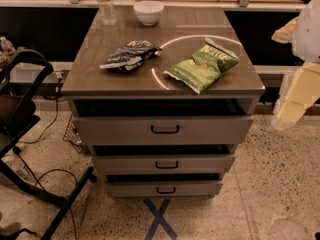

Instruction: Move green jalapeno chip bag near white bowl

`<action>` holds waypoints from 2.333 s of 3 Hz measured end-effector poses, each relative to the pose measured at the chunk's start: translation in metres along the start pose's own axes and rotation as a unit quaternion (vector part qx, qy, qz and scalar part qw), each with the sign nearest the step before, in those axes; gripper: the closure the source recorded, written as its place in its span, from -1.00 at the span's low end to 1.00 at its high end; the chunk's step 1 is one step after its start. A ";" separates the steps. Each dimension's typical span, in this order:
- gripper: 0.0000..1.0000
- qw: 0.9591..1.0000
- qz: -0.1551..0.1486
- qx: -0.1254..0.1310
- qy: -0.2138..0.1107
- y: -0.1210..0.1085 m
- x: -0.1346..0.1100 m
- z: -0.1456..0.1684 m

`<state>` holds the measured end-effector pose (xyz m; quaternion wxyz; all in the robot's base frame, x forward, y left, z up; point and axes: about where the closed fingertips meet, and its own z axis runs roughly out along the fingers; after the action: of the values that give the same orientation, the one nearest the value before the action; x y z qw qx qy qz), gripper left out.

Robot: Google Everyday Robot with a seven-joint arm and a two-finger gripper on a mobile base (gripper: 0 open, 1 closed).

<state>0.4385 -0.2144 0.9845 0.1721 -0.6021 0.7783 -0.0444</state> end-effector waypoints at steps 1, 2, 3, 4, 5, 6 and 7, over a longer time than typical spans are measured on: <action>-1.00 1.000 0.000 0.000 0.000 0.000 0.000 0.000; -1.00 1.000 -0.030 0.001 0.000 -0.019 -0.011 0.008; -1.00 0.995 -0.097 0.005 0.005 -0.050 -0.039 0.021; -1.00 0.986 -0.165 0.017 0.010 -0.079 -0.070 0.036; -1.00 0.976 -0.208 0.043 0.043 -0.116 -0.095 0.067; -1.00 0.975 -0.212 0.043 0.044 -0.121 -0.096 0.070; -1.00 0.969 -0.238 0.044 0.053 -0.151 -0.102 0.092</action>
Offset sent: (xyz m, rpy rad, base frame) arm 0.0726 0.0203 -0.0032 -0.0645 -0.0128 0.1854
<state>0.6290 -0.1454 0.9616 0.1416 -0.7583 0.6183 -0.1504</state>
